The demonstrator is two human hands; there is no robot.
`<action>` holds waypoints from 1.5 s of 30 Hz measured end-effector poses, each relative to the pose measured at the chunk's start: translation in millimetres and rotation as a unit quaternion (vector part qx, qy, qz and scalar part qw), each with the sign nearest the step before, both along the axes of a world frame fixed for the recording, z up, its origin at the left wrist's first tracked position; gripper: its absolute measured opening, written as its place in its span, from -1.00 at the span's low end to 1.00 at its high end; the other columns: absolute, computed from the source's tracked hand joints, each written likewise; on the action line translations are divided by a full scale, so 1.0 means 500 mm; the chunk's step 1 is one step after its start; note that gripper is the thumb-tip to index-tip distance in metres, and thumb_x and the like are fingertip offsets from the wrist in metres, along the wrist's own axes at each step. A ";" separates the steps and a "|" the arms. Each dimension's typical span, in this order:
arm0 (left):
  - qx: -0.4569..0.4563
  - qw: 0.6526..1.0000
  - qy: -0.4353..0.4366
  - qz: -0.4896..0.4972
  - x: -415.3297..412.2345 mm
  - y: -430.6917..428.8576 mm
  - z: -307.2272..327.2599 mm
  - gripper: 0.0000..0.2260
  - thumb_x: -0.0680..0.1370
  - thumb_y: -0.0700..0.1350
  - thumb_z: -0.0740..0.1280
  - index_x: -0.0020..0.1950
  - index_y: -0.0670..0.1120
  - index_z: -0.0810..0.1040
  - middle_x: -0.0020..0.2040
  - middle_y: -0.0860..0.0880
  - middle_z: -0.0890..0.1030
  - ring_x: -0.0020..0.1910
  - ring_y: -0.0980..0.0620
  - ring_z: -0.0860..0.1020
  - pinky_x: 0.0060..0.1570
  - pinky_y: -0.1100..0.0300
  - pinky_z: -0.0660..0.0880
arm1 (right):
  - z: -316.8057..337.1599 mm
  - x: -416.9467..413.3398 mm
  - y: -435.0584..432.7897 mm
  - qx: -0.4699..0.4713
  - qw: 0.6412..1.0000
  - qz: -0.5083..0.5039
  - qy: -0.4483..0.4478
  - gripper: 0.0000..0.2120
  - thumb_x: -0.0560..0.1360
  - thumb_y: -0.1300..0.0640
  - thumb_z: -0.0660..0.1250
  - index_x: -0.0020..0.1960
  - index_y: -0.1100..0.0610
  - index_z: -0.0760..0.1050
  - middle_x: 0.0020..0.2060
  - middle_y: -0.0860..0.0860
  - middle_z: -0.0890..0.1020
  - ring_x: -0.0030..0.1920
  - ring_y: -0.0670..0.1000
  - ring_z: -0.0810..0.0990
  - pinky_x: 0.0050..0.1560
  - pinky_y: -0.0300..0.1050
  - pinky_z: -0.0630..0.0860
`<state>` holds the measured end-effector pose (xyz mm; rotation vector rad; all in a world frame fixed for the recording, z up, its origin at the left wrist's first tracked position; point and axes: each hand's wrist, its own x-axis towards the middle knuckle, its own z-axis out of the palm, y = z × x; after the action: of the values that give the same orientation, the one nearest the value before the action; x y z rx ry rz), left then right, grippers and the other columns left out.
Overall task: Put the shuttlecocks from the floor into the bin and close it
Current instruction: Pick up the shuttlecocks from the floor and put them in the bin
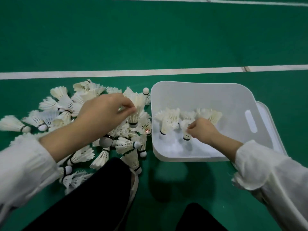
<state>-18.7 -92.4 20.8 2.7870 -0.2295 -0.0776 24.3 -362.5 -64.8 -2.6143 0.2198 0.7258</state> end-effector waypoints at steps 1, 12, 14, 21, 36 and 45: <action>-0.003 1.000 0.003 0.002 0.008 -0.001 -0.014 -0.77 0.52 0.16 0.20 -0.01 0.11 0.58 -0.08 0.19 0.55 -0.21 0.17 0.47 -0.38 0.27 0.34 | -0.011 0.008 0.002 -0.009 1.000 -0.001 0.007 -0.80 0.45 0.32 0.22 -0.10 0.45 0.56 -0.36 0.26 0.56 -0.42 -0.02 0.32 -0.45 -0.12 0.42; -0.126 0.989 0.019 0.072 0.032 0.004 -0.117 -0.78 0.50 0.17 0.23 -0.05 0.12 0.60 -0.06 0.19 0.55 -0.29 0.23 0.48 -0.25 0.15 0.41 | -0.061 0.016 0.043 0.146 0.988 0.022 0.035 -0.79 0.53 0.13 0.29 0.08 0.19 0.60 -0.01 -0.05 0.61 -0.11 -0.13 0.52 -0.09 -0.34 0.36; -0.151 0.985 0.031 0.082 0.029 0.008 -0.124 -0.79 0.49 0.17 0.24 -0.06 0.11 0.60 -0.07 0.19 0.55 -0.33 0.25 0.47 -0.25 0.15 0.42 | -0.066 0.027 0.047 0.127 0.991 0.023 0.037 -0.79 0.54 0.14 0.28 0.08 0.21 0.59 0.13 0.01 0.59 0.02 -0.06 0.52 0.00 -0.28 0.34; -0.146 0.986 0.041 0.064 0.015 0.011 -0.148 -0.79 0.50 0.16 0.23 -0.07 0.11 0.59 -0.12 0.22 0.54 -0.22 0.30 0.47 -0.24 0.17 0.45 | -0.063 0.046 0.049 0.045 0.995 0.079 0.038 -0.67 0.53 0.16 0.26 0.28 0.14 0.44 0.25 0.04 0.51 0.24 0.04 0.47 0.12 -0.21 0.33; -0.222 0.974 0.020 0.037 0.032 -0.002 -0.086 -0.77 0.47 0.13 0.24 -0.04 0.06 0.60 -0.13 0.20 0.54 -0.24 0.22 0.49 -0.25 0.19 0.43 | 0.129 0.018 0.169 0.236 0.924 0.249 -0.168 -0.60 0.48 0.18 0.34 0.28 -0.02 0.37 0.13 -0.24 0.37 -0.16 -0.15 0.52 -0.10 -0.38 0.46; -0.288 0.955 -0.005 0.077 0.020 -0.023 -0.067 -0.46 0.41 0.24 0.19 0.35 0.12 0.20 0.21 -0.08 0.35 -0.29 0.35 0.42 -0.29 0.37 0.31 | 0.165 0.081 0.085 0.172 0.955 0.073 -0.229 -0.85 0.41 0.06 0.43 -0.19 0.08 0.48 -0.26 0.05 0.58 -0.20 0.08 0.59 -0.15 -0.03 0.50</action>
<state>-8.8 -103.8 -12.6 2.2135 -0.0264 0.0371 65.0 -320.2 17.9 -2.3905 -0.2214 0.1632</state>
